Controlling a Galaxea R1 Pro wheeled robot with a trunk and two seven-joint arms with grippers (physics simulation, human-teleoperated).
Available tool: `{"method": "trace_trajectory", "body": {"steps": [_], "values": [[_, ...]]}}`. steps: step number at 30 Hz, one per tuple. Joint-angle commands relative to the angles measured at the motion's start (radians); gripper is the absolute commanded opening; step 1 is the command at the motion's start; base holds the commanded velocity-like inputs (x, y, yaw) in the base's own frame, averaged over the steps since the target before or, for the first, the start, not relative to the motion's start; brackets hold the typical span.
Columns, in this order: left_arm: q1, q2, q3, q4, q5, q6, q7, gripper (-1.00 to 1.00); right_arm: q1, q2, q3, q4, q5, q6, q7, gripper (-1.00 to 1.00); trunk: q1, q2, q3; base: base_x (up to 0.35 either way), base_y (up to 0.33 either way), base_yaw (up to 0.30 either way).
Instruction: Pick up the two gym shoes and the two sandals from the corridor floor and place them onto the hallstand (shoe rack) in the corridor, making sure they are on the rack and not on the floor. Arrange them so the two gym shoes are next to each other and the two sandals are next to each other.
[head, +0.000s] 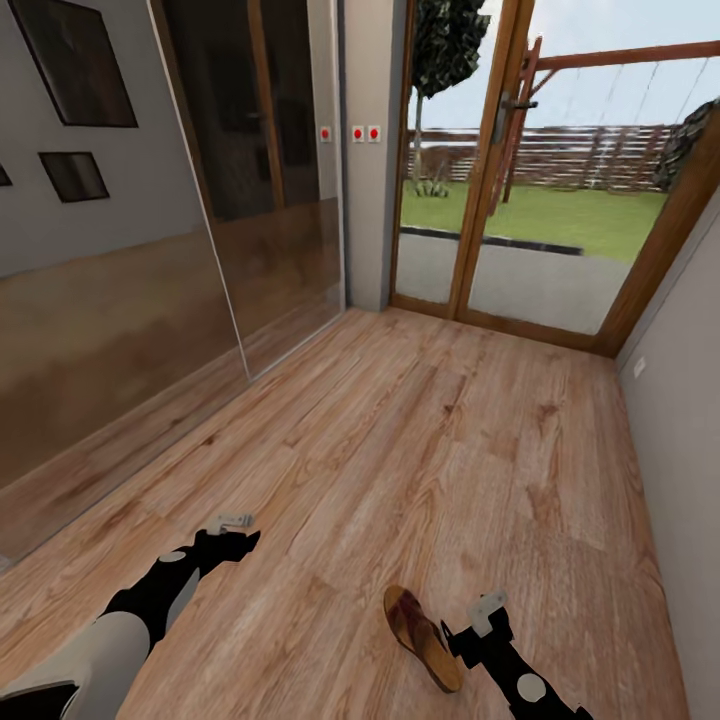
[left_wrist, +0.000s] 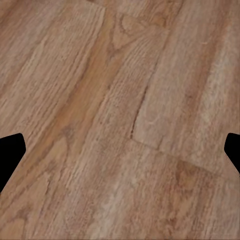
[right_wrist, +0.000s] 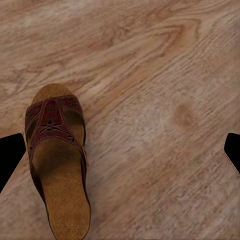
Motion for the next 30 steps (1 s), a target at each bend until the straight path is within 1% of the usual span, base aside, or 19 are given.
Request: {"method": "trace_trajectory", "body": {"steps": [1, 9, 24, 30], "values": [[0.0, -0.001, 0.009, -0.001, -0.01, 0.001, -0.007, 1.0, 0.0, 0.001, -0.008, 0.0, 0.004, -0.004, 0.007, 1.0, 0.0, 0.0, -0.001, 0.135, 0.0, -0.009], [0.001, -0.002, 0.009, -0.001, -0.01, -0.001, 0.0, 1.0, 0.0, 0.001, -0.008, 0.0, 0.004, -0.004, 0.007, 1.0, 0.0, 0.0, -0.001, 0.059, 0.0, -0.004], [-0.001, -0.002, 0.009, -0.001, -0.01, -0.002, -0.004, 1.0, 0.0, 0.001, -0.008, 0.0, 0.004, -0.004, 0.007, 1.0, 0.0, 0.0, -0.001, 0.007, 0.0, 0.0], [-0.002, -0.002, 0.009, -0.001, -0.01, 0.0, -0.008, 1.0, 0.0, 0.002, -0.008, 0.004, 0.004, -0.004, 0.007, 1.0, 0.023, -0.042, -0.028, 0.0, 0.0, 0.0]]}}
